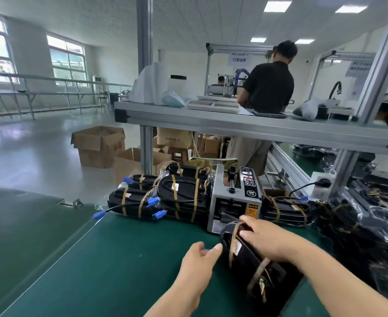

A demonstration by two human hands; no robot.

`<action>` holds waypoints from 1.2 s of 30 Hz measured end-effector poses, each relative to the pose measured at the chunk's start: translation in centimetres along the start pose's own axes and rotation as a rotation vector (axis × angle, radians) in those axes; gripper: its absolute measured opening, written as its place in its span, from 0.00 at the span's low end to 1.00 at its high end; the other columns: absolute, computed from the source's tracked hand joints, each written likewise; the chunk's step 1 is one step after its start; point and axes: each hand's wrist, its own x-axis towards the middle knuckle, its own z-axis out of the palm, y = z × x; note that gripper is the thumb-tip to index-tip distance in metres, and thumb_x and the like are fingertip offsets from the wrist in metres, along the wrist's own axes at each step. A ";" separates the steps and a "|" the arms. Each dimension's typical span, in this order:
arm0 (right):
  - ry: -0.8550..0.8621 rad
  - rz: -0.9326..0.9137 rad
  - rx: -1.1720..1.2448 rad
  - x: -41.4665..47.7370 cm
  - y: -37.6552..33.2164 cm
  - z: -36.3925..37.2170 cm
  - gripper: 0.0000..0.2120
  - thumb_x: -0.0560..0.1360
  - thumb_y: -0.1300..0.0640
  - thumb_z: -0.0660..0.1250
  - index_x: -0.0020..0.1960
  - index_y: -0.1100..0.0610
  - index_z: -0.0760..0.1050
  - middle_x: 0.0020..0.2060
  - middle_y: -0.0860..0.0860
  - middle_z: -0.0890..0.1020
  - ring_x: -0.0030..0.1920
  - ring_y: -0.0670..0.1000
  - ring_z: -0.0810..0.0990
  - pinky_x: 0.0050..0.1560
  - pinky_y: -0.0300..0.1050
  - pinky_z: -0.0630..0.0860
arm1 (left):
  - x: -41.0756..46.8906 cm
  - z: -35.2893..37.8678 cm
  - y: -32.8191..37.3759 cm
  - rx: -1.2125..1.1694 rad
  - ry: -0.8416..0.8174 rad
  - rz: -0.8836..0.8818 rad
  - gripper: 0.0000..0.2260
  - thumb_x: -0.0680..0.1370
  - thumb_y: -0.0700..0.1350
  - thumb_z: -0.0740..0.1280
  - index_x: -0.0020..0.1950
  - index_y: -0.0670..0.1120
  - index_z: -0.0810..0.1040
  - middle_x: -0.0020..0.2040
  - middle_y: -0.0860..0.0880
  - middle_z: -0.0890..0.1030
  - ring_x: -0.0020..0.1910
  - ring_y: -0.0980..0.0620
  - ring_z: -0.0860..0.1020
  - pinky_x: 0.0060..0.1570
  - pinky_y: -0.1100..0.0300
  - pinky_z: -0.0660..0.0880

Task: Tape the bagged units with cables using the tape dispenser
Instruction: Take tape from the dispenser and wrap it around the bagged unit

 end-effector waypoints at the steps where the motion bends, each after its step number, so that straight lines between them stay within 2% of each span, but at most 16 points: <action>1: -0.008 -0.059 0.070 -0.5 -0.4 -0.4 0.25 0.85 0.48 0.54 0.80 0.53 0.57 0.79 0.51 0.62 0.78 0.51 0.61 0.74 0.43 0.58 | -0.3 -0.6 -0.3 -0.031 -0.028 -0.024 0.29 0.77 0.59 0.69 0.73 0.48 0.68 0.61 0.53 0.78 0.56 0.54 0.78 0.57 0.56 0.76; 4: -0.019 -0.195 0.198 -1.1 -2.8 -1.7 0.24 0.85 0.45 0.54 0.80 0.44 0.58 0.78 0.46 0.64 0.75 0.48 0.64 0.73 0.44 0.61 | -1.1 -2.8 -0.4 -0.263 -0.178 -0.083 0.26 0.73 0.61 0.70 0.64 0.45 0.78 0.56 0.47 0.84 0.53 0.48 0.81 0.53 0.52 0.78; 7: -0.037 -0.288 0.248 -0.8 -6.5 -2.6 0.22 0.85 0.44 0.54 0.78 0.39 0.59 0.75 0.47 0.68 0.72 0.50 0.69 0.73 0.51 0.66 | -1.7 -5.9 0.5 -0.468 -0.230 -0.028 0.25 0.73 0.57 0.70 0.63 0.41 0.78 0.56 0.42 0.85 0.52 0.43 0.84 0.49 0.50 0.79; 10: 0.046 -0.369 0.182 0.3 -11.0 -2.8 0.22 0.85 0.48 0.55 0.78 0.42 0.61 0.75 0.49 0.68 0.72 0.51 0.69 0.68 0.45 0.67 | -2.0 -9.3 1.7 -0.477 -0.078 0.071 0.27 0.70 0.58 0.71 0.62 0.41 0.79 0.54 0.42 0.85 0.49 0.44 0.85 0.46 0.51 0.79; 14: 0.287 -0.433 0.141 2.0 -16.0 -1.5 0.20 0.83 0.54 0.62 0.75 0.51 0.69 0.68 0.53 0.77 0.67 0.55 0.75 0.66 0.48 0.72 | -1.3 -13.2 2.9 -0.449 0.164 0.114 0.18 0.75 0.54 0.71 0.58 0.42 0.80 0.49 0.45 0.87 0.45 0.46 0.86 0.38 0.55 0.80; 17: 0.495 -0.395 0.267 2.9 -16.7 0.5 0.24 0.80 0.48 0.66 0.74 0.53 0.70 0.68 0.50 0.77 0.67 0.52 0.75 0.63 0.45 0.70 | 0.1 -16.4 4.1 -0.543 0.304 0.100 0.16 0.76 0.54 0.71 0.55 0.42 0.81 0.47 0.46 0.87 0.44 0.47 0.86 0.33 0.57 0.80; 19: 0.530 -0.305 0.512 3.3 -16.7 2.0 0.33 0.77 0.39 0.67 0.77 0.52 0.65 0.73 0.49 0.71 0.66 0.42 0.74 0.62 0.41 0.66 | 1.3 -18.4 4.8 -0.582 0.390 0.087 0.18 0.75 0.55 0.73 0.55 0.43 0.80 0.48 0.46 0.87 0.46 0.47 0.86 0.34 0.57 0.80; 20: 0.504 -0.249 0.636 3.5 -16.8 2.8 0.37 0.75 0.36 0.68 0.78 0.52 0.62 0.74 0.49 0.69 0.61 0.36 0.75 0.61 0.40 0.66 | 1.9 -19.3 5.2 -0.606 0.426 0.074 0.18 0.75 0.56 0.73 0.55 0.43 0.80 0.49 0.46 0.87 0.47 0.46 0.85 0.35 0.56 0.79; 21: 0.468 -0.187 0.722 3.7 -16.9 3.5 0.42 0.73 0.34 0.70 0.78 0.53 0.60 0.74 0.49 0.70 0.59 0.34 0.76 0.61 0.41 0.67 | 2.5 -19.9 5.5 -0.636 0.450 0.060 0.19 0.75 0.56 0.73 0.55 0.43 0.79 0.50 0.46 0.86 0.48 0.46 0.84 0.36 0.56 0.79; 23: 0.352 -0.074 0.828 4.5 -17.3 5.4 0.46 0.68 0.34 0.74 0.76 0.55 0.61 0.66 0.50 0.75 0.58 0.44 0.78 0.58 0.44 0.73 | 3.8 -20.9 5.9 -0.702 0.470 0.041 0.17 0.75 0.57 0.72 0.54 0.45 0.78 0.52 0.45 0.85 0.47 0.46 0.83 0.37 0.55 0.78; 25: 0.156 -0.006 1.054 5.3 -18.4 6.9 0.40 0.68 0.38 0.76 0.70 0.59 0.67 0.55 0.51 0.80 0.49 0.50 0.82 0.47 0.48 0.80 | 5.0 -21.4 6.3 -0.736 0.482 0.040 0.18 0.76 0.58 0.71 0.56 0.45 0.78 0.52 0.45 0.85 0.45 0.47 0.82 0.35 0.56 0.76; 28: -0.146 -0.028 1.466 7.0 -21.3 8.3 0.21 0.73 0.45 0.74 0.56 0.59 0.76 0.51 0.54 0.84 0.42 0.50 0.85 0.33 0.40 0.80 | 7.0 -21.7 6.9 -0.728 0.494 0.043 0.19 0.75 0.59 0.71 0.55 0.44 0.80 0.47 0.45 0.85 0.36 0.50 0.81 0.29 0.60 0.74; 29: -0.166 -0.049 1.546 7.7 -22.5 8.4 0.16 0.74 0.48 0.74 0.54 0.58 0.77 0.48 0.52 0.85 0.39 0.48 0.85 0.31 0.37 0.78 | 7.7 -21.7 7.1 -0.725 0.485 0.043 0.20 0.75 0.59 0.72 0.53 0.43 0.80 0.43 0.45 0.84 0.31 0.50 0.79 0.26 0.62 0.73; 31: -0.128 -0.022 1.703 9.3 -24.7 8.3 0.14 0.75 0.53 0.74 0.56 0.60 0.77 0.41 0.53 0.85 0.32 0.46 0.83 0.26 0.34 0.74 | 9.1 -21.8 7.5 -0.719 0.454 0.031 0.21 0.73 0.60 0.73 0.49 0.42 0.81 0.37 0.44 0.82 0.24 0.50 0.75 0.22 0.62 0.70; 33: -0.083 0.058 1.828 11.1 -26.5 7.8 0.17 0.76 0.58 0.73 0.61 0.63 0.74 0.41 0.56 0.83 0.29 0.45 0.79 0.23 0.33 0.72 | 10.6 -22.2 8.0 -0.711 0.433 0.019 0.23 0.71 0.60 0.75 0.49 0.40 0.80 0.36 0.43 0.82 0.22 0.50 0.73 0.23 0.61 0.71; 36: -0.080 0.112 1.924 14.0 -28.1 7.1 0.22 0.77 0.60 0.72 0.67 0.67 0.71 0.44 0.59 0.80 0.31 0.47 0.77 0.21 0.32 0.71 | 13.2 -23.3 8.8 -0.723 0.416 0.020 0.23 0.71 0.56 0.76 0.54 0.38 0.80 0.36 0.42 0.83 0.22 0.50 0.74 0.22 0.62 0.73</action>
